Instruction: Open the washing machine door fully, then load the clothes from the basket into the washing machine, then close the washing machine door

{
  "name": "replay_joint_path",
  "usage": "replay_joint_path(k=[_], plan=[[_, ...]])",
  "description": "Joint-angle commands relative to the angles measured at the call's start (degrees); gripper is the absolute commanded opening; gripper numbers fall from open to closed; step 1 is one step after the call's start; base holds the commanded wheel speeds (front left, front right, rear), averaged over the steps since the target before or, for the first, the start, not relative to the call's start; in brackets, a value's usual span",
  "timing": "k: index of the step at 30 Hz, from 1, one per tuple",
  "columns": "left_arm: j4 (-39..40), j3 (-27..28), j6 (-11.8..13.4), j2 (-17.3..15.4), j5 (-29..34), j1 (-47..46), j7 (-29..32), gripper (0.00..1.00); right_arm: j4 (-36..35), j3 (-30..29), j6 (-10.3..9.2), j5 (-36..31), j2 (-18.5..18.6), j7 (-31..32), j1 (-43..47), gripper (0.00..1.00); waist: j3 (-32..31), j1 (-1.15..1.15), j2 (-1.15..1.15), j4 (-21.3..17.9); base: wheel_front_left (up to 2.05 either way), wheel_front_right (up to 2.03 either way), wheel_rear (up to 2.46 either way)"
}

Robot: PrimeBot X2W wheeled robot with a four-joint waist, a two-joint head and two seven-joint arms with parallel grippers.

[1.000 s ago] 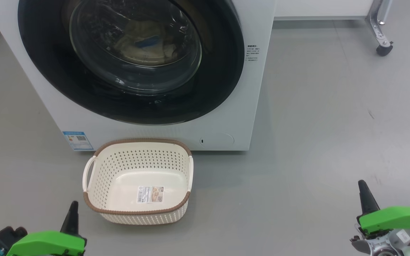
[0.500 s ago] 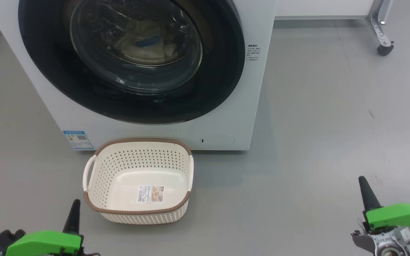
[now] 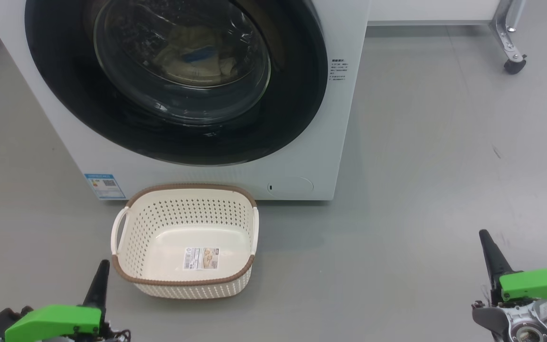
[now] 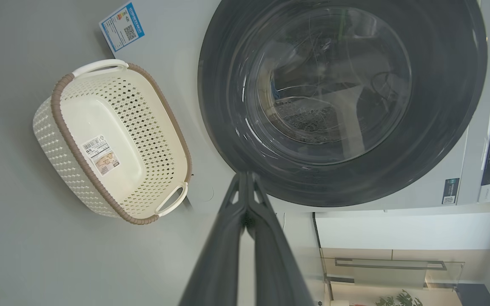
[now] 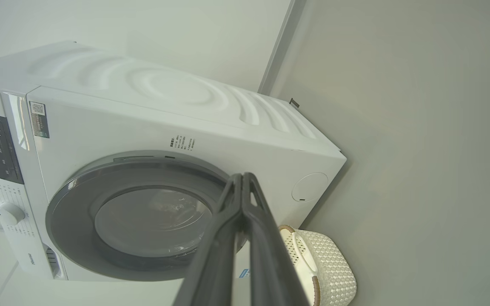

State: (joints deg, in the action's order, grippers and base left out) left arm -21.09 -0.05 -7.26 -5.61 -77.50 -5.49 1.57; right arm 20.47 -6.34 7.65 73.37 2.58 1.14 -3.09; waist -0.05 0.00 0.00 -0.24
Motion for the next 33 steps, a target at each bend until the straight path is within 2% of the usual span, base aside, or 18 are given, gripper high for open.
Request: replay_joint_path(k=[1, 28, 33], plan=[[2.5, 2.3, -0.2, -0.3, -1.5, -1.4, 0.4, 0.00, -2.6, 0.6, -0.12, 1.8, 0.4, 0.8, -3.1, 0.00, 0.0, 0.00, 0.00, 0.0, 0.00, 0.00, 0.00], [7.0, 6.6, -0.2, 2.7, -14.6, -0.7, 4.9, 0.00, -6.4, -0.2, -0.16, 18.7, 0.3, 5.3, -3.1, 0.00, 0.2, 0.00, 0.00, 0.2, 0.00, 0.00, 0.00], [7.1, 6.6, -0.2, 2.7, -14.6, -0.7, 4.9, 0.00, -6.4, -0.2, -0.16, 18.8, 0.3, 5.4, -3.1, 0.00, 0.2, 0.00, 0.00, 0.2, 0.00, 0.00, 0.00]])
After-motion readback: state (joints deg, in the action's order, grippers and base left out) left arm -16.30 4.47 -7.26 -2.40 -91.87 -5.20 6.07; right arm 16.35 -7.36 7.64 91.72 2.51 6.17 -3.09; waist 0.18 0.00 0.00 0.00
